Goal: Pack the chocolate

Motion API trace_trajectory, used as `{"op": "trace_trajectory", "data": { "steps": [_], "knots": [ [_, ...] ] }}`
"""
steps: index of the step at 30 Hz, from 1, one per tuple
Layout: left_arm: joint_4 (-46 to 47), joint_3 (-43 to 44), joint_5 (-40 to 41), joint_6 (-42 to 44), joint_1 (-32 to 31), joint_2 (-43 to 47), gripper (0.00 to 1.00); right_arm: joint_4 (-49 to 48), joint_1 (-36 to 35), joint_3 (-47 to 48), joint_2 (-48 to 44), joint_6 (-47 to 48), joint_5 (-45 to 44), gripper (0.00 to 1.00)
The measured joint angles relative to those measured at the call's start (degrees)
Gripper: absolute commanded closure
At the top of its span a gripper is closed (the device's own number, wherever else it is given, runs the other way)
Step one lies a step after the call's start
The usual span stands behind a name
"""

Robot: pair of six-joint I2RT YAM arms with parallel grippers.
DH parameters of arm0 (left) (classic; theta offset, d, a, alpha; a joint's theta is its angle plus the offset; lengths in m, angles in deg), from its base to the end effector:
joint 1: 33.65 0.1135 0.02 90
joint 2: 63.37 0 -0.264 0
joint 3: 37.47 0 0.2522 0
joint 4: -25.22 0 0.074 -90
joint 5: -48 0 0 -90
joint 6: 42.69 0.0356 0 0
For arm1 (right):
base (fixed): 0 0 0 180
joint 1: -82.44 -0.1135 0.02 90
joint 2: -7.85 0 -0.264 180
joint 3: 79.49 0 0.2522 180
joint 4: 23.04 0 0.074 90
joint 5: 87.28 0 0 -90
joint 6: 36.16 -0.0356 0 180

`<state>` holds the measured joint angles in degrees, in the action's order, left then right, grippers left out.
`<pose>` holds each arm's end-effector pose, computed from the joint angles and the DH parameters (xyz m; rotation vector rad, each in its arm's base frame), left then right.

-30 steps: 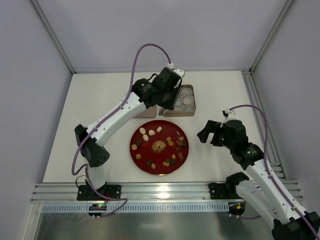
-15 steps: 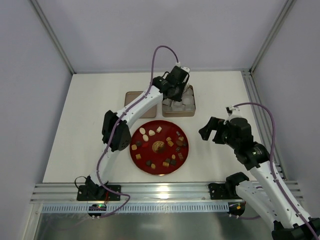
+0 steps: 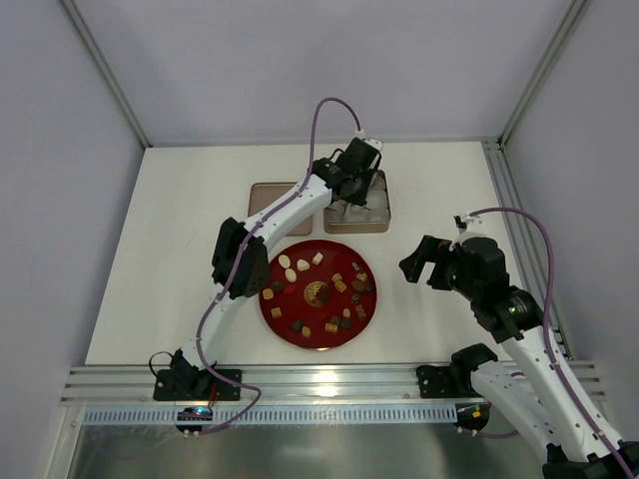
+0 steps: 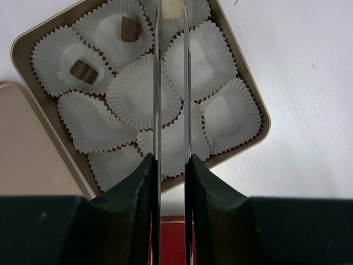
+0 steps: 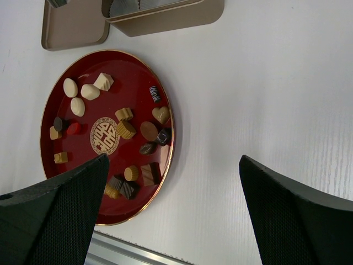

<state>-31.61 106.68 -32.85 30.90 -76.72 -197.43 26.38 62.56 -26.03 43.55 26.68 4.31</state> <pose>0.3886 -0.3555 0.2679 0.4779 2.3465 -0.3045 0.1304 0.0482 0.2870 0.1208 2.1632 0.5102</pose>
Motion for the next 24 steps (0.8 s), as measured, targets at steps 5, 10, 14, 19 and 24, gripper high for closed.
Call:
{"op": "trace_trajectory", "data": {
  "steps": [5, 10, 14, 19, 24],
  "knots": [
    [0.0, 0.0, 0.0, 0.1, 0.2, -0.5, 0.66, 0.0, 0.0, 0.0, -0.1, 0.0, 0.0, 0.00],
    [0.0, 0.0, 0.0, 0.3, 0.2, -0.4, 0.58, 0.0, 0.0, 0.0, -0.1, 0.0, 0.0, 0.00],
    [0.1, 0.0, 0.0, 0.4, 0.2, -0.5, 0.56, 0.0, 0.0, 0.0, -0.1, 0.0, 0.0, 0.00],
    [0.0, 0.4, 0.0, 0.4, 0.2, -0.4, 0.56, 0.0, 0.0, 0.0, -0.1, 0.0, 0.0, 0.00],
    [0.0, 0.5, -0.6, 0.4, 0.2, 0.9, 0.57, 0.0, 0.0, 0.0, -0.1, 0.0, 0.0, 0.00]
  ]
}}
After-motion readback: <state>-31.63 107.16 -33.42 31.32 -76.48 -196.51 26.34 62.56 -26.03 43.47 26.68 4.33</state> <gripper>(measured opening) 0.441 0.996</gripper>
